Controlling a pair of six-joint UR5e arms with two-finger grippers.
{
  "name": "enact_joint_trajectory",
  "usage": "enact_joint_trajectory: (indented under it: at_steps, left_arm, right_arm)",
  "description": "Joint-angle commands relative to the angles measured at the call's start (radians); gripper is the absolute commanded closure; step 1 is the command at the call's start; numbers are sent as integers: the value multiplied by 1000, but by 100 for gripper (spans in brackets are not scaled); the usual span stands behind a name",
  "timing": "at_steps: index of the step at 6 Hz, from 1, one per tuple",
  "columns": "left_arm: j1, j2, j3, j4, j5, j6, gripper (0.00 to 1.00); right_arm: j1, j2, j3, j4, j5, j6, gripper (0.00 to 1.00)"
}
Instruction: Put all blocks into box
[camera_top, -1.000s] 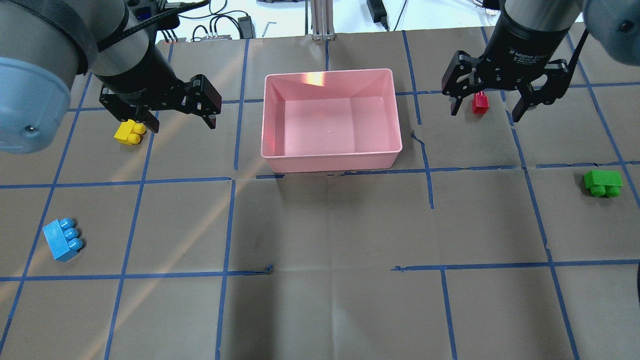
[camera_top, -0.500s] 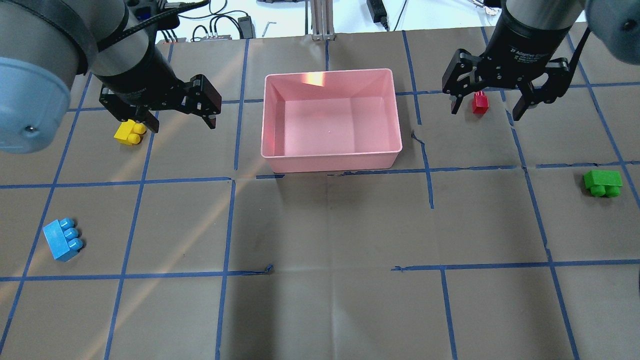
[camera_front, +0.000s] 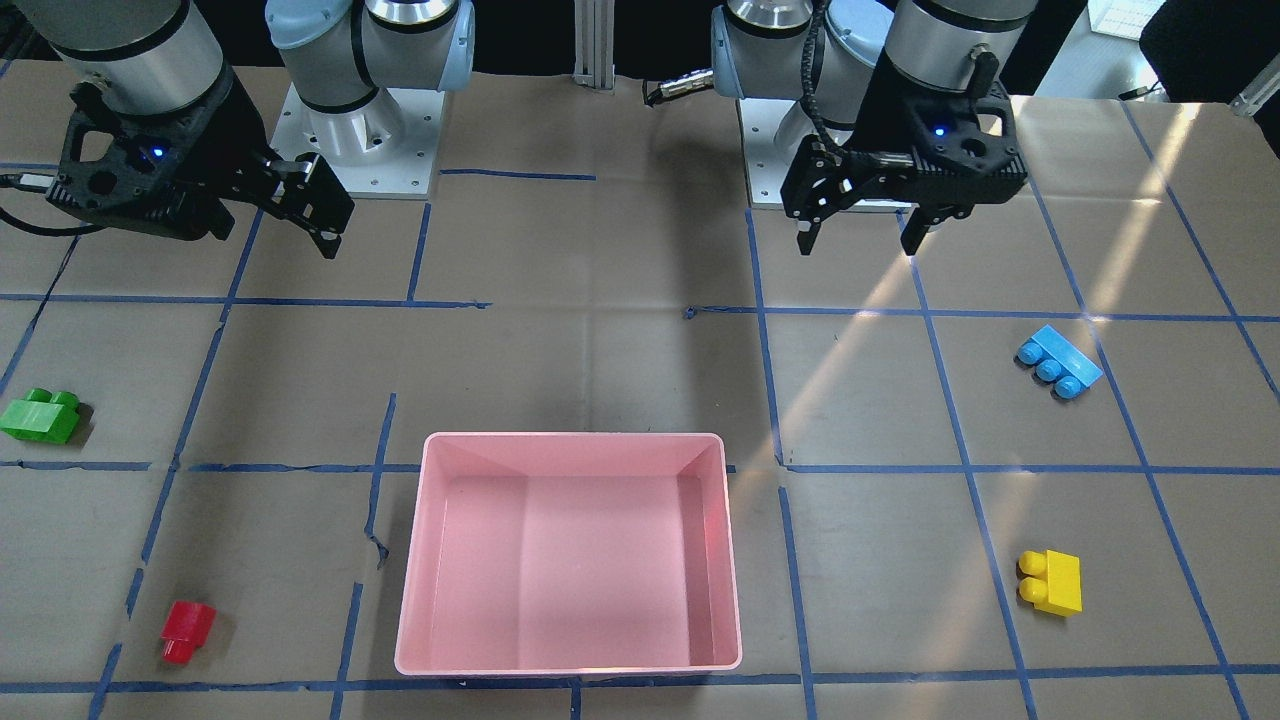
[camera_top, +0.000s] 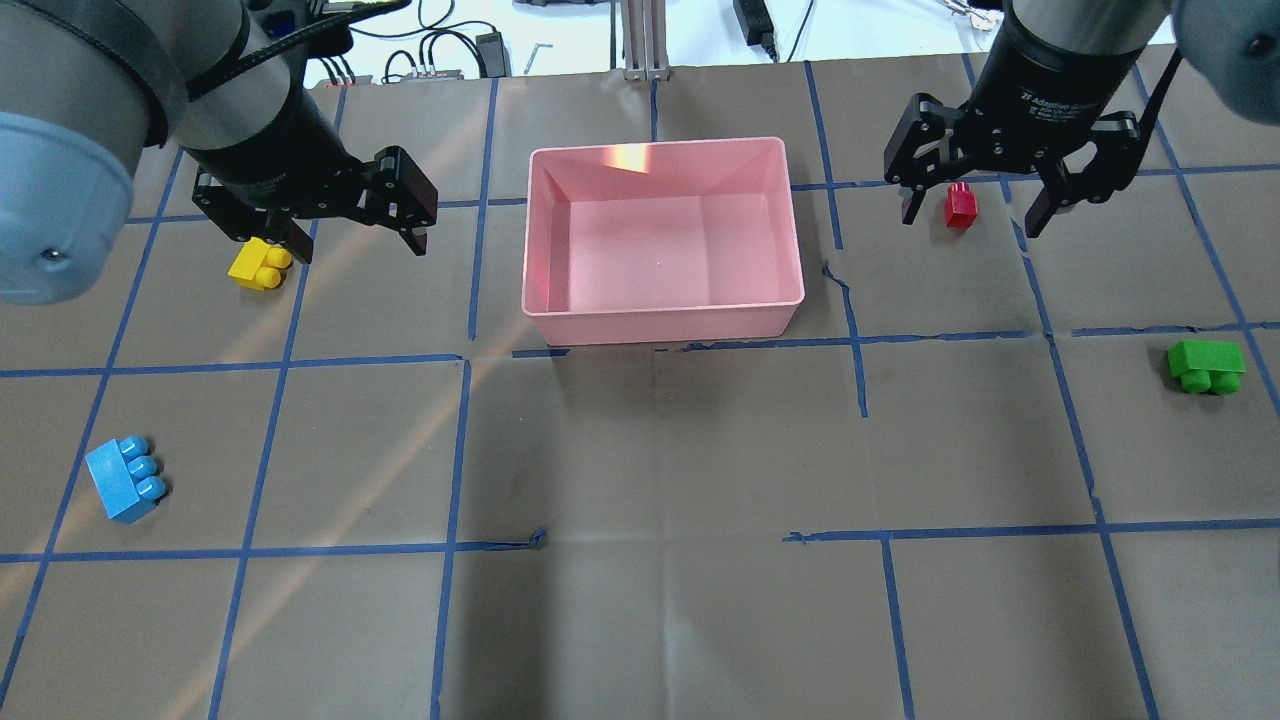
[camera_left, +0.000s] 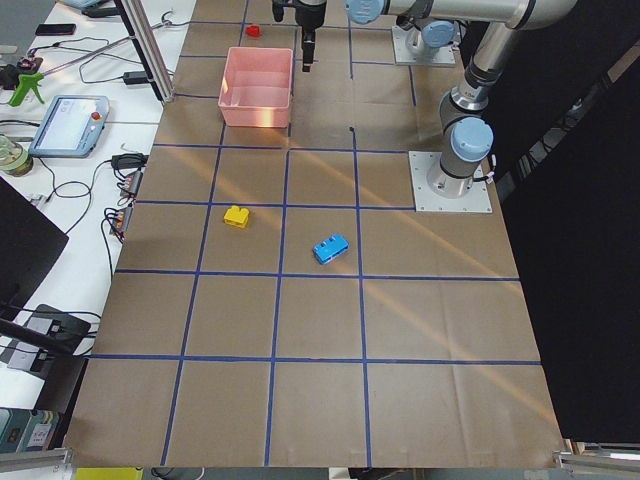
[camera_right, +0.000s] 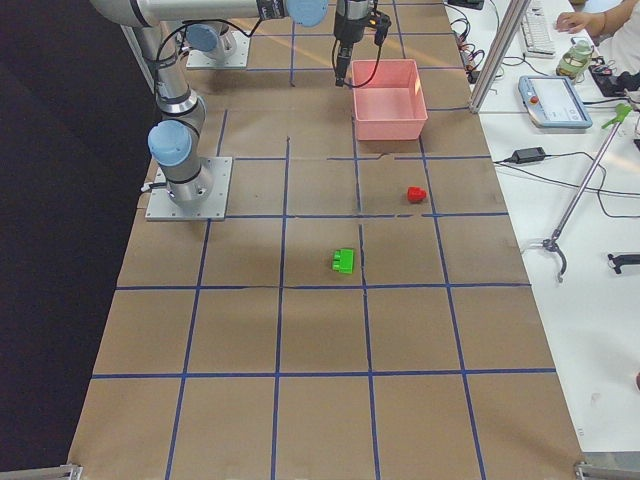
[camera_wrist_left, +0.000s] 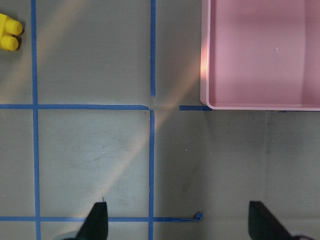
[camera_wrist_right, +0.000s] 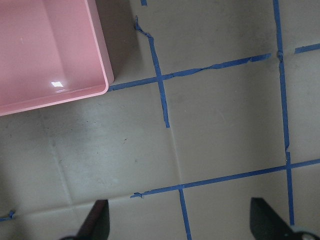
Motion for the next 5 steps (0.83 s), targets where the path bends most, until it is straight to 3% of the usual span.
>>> enact_joint_trajectory:
  at_steps: [1,3,5]
  left_arm:
    - [229,-25,-16,-1,5,41,1]
    - [552,-45,-103,-14,5,97,1]
    - [742,-191,-151,33,30,95,1]
  right_arm:
    - [0,0,-2,0,0,5,0]
    - [0,0,-2,0,-1,5,0]
    - [0,0,-2,0,0,3,0]
